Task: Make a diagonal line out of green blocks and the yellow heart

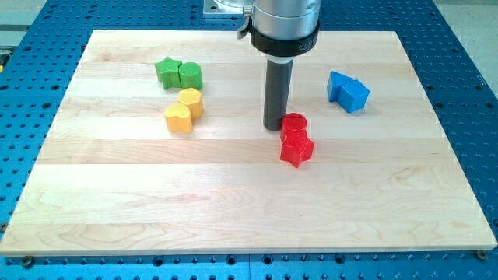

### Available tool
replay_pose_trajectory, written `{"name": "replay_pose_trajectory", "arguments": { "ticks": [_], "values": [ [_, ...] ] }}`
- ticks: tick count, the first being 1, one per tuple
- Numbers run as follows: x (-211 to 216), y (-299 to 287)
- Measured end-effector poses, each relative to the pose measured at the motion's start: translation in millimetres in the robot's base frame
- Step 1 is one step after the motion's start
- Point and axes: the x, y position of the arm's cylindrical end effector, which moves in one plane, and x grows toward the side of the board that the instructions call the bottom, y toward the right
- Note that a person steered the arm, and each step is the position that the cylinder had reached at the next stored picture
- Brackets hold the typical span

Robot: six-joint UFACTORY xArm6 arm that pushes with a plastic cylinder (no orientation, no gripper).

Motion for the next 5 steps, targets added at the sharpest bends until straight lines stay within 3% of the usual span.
{"name": "replay_pose_trajectory", "arguments": {
  "ticks": [3,5],
  "values": [
    [-10,-3],
    [-52,-31]
  ]
}}
